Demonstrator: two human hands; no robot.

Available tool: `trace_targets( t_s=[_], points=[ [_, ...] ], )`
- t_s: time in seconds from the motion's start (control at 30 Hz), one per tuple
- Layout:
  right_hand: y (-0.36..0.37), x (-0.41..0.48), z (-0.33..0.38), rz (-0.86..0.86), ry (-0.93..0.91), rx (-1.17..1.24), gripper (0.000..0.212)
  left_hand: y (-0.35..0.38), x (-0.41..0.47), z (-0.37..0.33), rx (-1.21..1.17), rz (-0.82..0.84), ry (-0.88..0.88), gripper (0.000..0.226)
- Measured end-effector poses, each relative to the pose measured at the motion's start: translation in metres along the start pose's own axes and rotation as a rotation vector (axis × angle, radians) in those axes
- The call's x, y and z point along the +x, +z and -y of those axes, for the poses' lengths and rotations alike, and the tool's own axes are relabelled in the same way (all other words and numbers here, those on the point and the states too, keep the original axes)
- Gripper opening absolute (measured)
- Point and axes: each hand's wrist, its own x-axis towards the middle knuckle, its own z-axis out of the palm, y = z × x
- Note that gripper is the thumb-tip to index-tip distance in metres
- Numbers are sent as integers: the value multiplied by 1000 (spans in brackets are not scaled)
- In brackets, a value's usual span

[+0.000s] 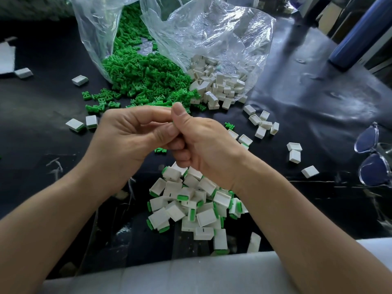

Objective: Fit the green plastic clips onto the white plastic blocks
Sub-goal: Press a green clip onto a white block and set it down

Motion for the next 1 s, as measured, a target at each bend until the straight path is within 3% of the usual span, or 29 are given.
trace_targets(
  t_s=[0.17, 0.27, 0.4, 0.63, 0.83, 1.0],
  points=[
    [-1, 1, 1, -4, 15, 24, 66, 0, 0, 1, 15, -15, -1, 19],
    [-2, -2, 6, 59, 55, 145, 47, -1, 1, 2, 9, -69, -13, 20],
    [-4, -1, 8, 27, 76, 170, 37, -4, 2, 2, -51, -59, -86, 16],
    [-6, 1, 6, 12, 61, 94, 47, -5, 4, 0, -115, -63, -177, 21],
    [-2, -2, 4, -26, -12, -109, 42, -6, 5, 1, -128, -39, -235, 13],
    [0, -1, 1, -81, -47, -204, 46, -1, 3, 0, -173, -61, -207, 21]
  ],
)
